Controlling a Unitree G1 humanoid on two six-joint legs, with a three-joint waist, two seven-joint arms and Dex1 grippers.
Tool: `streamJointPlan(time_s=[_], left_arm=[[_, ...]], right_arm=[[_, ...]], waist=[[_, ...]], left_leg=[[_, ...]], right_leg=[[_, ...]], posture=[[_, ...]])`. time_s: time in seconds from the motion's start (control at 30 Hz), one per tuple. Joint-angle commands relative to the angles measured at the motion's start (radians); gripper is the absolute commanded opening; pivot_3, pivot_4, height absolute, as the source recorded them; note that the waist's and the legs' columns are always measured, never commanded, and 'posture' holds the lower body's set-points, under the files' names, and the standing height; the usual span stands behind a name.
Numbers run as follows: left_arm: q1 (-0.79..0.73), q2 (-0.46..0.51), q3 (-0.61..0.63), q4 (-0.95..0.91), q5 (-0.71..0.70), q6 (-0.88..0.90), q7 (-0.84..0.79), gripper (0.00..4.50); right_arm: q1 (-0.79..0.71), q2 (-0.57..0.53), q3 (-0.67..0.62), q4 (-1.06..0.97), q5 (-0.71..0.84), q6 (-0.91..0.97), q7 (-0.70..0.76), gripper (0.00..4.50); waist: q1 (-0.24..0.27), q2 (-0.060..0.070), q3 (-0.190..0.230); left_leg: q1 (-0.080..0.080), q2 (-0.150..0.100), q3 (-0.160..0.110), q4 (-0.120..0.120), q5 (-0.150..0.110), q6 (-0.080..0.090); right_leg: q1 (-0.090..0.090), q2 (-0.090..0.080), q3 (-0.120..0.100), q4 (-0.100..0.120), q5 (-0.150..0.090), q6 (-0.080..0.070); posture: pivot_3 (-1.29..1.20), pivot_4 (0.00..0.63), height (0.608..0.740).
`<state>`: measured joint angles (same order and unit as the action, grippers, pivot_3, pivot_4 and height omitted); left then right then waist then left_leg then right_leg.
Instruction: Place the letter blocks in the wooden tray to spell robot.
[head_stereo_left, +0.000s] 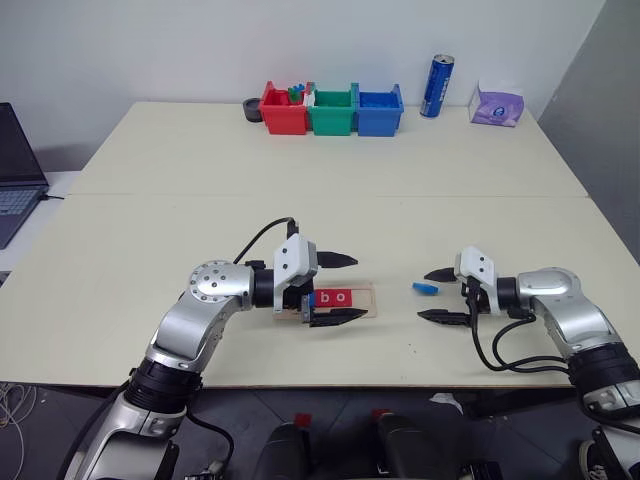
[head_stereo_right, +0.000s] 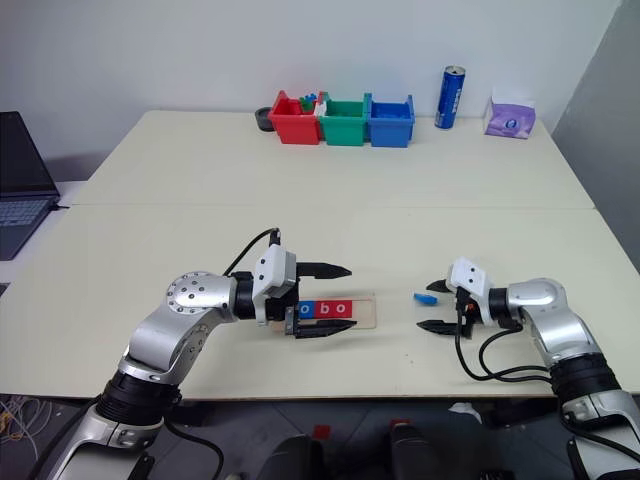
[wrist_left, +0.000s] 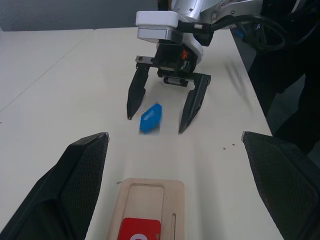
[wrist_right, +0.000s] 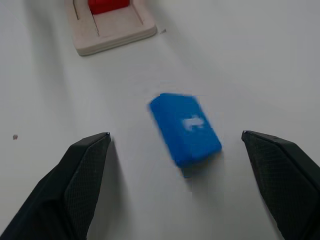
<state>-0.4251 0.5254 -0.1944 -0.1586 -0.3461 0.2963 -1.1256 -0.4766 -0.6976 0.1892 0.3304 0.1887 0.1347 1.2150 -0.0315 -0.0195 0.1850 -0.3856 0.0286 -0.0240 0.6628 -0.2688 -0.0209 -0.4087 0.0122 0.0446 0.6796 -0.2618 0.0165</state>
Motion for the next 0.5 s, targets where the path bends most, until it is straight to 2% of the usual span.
streamJointPlan(time_s=[0.03,0.4,0.5], left_arm=[[-0.01,0.009,0.002,-0.029,-0.005,-0.011,-0.007,4.5],[-0.018,0.008,0.006,-0.018,-0.001,-0.019,-0.005,4.5],[-0.016,0.01,0.008,-0.02,-0.002,-0.02,-0.006,4.5]], right_arm=[[-0.015,-0.004,-0.011,0.003,-0.003,-0.015,0.026,4.48],[-0.021,0.005,-0.024,0.001,-0.001,-0.004,0.043,4.48],[-0.012,0.008,-0.03,-0.016,0.005,0.002,0.04,3.88]], waist=[[0.0,0.0,0.0],[0.0,0.0,0.0],[0.0,0.0,0.0]], left_leg=[[0.0,0.0,0.0,0.0,0.0,0.0],[0.0,0.0,0.0,0.0,0.0,0.0],[0.0,0.0,0.0,0.0,0.0,0.0]], right_leg=[[0.0,0.0,0.0,0.0,0.0,0.0],[0.0,0.0,0.0,0.0,0.0,0.0],[0.0,0.0,0.0,0.0,0.0,0.0]], posture=[[0.0,0.15,0.74],[0.0,0.15,0.74],[0.0,0.15,0.74]])
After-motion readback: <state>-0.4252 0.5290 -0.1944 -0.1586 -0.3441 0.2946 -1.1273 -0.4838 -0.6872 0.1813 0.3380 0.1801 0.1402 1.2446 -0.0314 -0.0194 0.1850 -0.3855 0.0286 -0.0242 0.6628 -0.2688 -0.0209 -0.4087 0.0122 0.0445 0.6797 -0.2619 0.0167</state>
